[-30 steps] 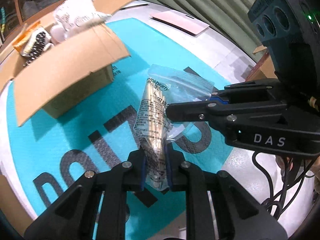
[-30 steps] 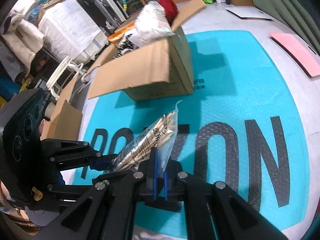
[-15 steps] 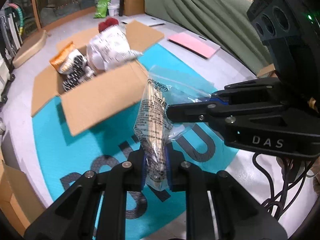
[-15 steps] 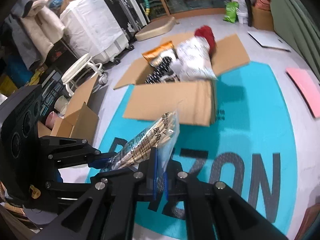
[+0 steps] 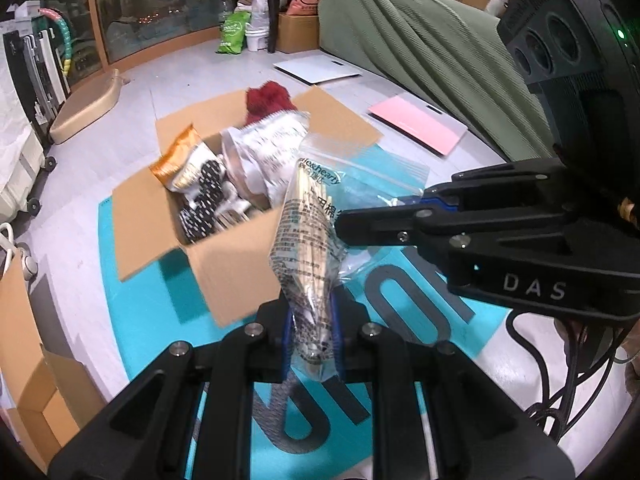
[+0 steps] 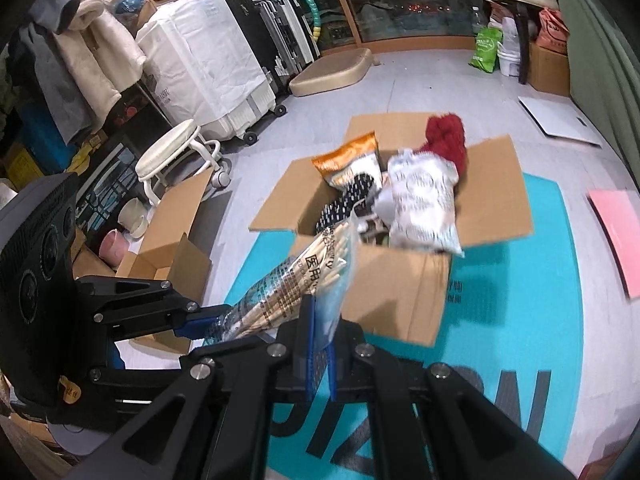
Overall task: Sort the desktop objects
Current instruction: 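Lift and carry the stick bag with both tools over the box, then open both tools to drop the stick bag into the box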
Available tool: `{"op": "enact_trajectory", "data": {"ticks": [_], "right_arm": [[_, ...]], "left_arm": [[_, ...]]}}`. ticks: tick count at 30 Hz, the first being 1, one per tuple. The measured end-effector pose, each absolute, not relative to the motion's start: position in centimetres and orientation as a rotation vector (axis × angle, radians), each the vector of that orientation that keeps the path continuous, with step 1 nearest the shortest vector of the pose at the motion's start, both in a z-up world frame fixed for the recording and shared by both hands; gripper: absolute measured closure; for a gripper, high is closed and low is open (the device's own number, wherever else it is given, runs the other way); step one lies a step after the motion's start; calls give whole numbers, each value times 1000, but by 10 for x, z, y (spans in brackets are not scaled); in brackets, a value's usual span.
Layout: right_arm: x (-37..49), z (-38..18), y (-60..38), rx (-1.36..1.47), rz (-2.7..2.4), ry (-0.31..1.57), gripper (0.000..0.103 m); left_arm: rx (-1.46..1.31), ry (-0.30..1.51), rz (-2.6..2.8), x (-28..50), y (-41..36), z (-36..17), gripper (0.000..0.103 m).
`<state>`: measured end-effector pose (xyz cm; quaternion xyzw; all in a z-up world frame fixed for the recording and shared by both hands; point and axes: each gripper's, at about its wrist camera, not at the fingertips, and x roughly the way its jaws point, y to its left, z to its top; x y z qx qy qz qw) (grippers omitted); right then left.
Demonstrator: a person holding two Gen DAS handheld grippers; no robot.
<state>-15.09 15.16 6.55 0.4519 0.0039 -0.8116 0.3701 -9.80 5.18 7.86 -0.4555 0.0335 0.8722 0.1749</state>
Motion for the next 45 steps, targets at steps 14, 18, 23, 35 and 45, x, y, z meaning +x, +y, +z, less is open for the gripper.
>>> {"op": "enact_trajectory", "data": {"ticks": [14,18,23,35,45], "right_arm": [[-231,73,126,1112,-2116,-49,98],[-256,72,121,1101,-2135,-47,98],[-285,66,117,1105,-2145,-38,98],[-320,39,102,1160,-2141,55,92],[-318,34,99,1154,-2193,104,36]], "left_arm": [[-1307,-22,2539,-185,31,84,88],[-1311,5,2537,-213,31,81,88],[-1337,-1,2537,-243,31,74,88],[-1397,23,2572,-272,34,44,77],[-1404,-12,2624,-273,29,38,2]]}}
